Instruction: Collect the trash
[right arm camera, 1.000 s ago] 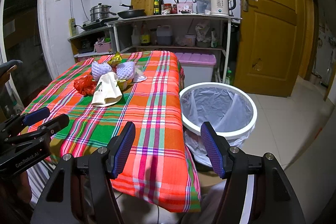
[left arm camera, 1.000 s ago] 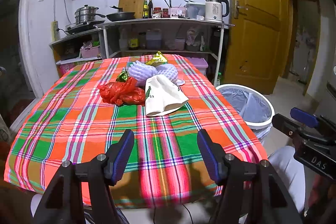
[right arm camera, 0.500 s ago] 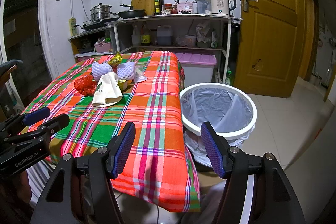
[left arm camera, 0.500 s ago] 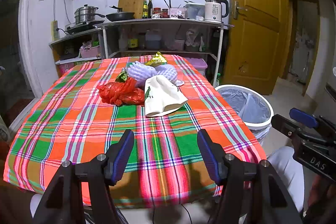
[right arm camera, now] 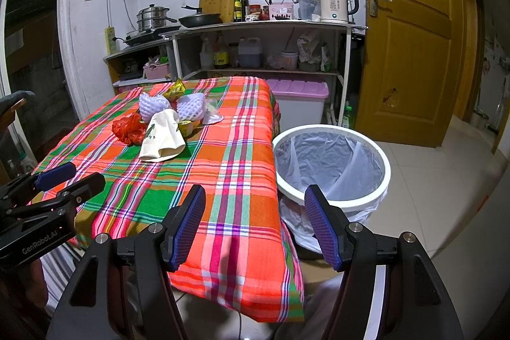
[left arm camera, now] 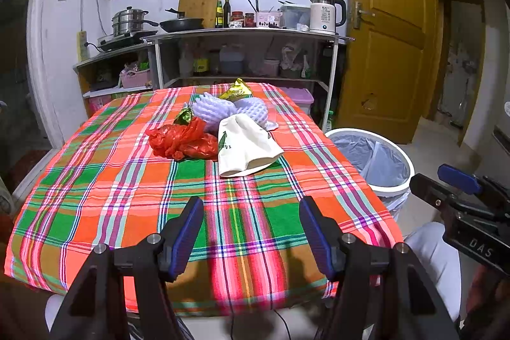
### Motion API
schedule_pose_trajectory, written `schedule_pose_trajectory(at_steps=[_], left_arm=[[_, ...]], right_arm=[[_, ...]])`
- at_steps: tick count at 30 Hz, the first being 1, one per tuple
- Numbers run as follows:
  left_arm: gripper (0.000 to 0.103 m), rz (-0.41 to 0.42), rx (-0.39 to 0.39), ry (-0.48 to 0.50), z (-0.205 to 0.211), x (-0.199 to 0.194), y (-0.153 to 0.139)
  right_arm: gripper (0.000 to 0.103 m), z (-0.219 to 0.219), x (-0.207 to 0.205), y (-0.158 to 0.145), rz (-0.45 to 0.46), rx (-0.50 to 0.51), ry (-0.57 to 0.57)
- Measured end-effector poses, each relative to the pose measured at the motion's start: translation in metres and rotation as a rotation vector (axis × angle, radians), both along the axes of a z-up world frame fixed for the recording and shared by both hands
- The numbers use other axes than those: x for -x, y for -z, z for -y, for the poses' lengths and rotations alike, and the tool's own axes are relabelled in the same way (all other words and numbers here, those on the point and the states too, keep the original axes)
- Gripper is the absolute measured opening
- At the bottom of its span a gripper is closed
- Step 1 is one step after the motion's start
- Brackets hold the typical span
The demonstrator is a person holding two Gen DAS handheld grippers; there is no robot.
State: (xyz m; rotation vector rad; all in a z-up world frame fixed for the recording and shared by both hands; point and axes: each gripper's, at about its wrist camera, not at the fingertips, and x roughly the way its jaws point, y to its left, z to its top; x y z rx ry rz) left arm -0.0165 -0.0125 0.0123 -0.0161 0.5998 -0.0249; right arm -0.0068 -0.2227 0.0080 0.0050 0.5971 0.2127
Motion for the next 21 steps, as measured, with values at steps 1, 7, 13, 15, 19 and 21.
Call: schedule_pose_trajectory(at_steps=[1,7,13,15,19,21], left_arm=[[0.062,0.000,0.002,0.001,0.0001,0.0000,-0.0003],[0.062,0.000,0.000,0.000,-0.0003,0.0001,0.0002],[0.062,-0.001,0.000,-0.001,0.0002,0.0000,0.0002],[0.062,-0.002,0.002,-0.001,-0.0004,-0.0001,0.0005],[0.062,-0.006,0.006,-0.003,-0.0012,-0.0014,0.0021],[0.062,-0.008,0.007,-0.004,-0.0023,-0.0021,0.0032]], right_arm=[[0.065,-0.0002,0.0004,-0.0002,-0.001,0.001,0.000],[0.065,-0.0001,0.0000,0.0004,-0.002,0.000,0.000],[0.065,-0.0004,0.0001,0.0005,-0.001,0.001,0.000],[0.065,-0.0006,-0.0006,0.0009,-0.005,0.000,0.000],[0.065,-0.0017,-0.0020,0.0027,-0.009,0.001,-0.004],[0.065,-0.0022,-0.0025,0.0036,-0.011,0.002,-0.006]])
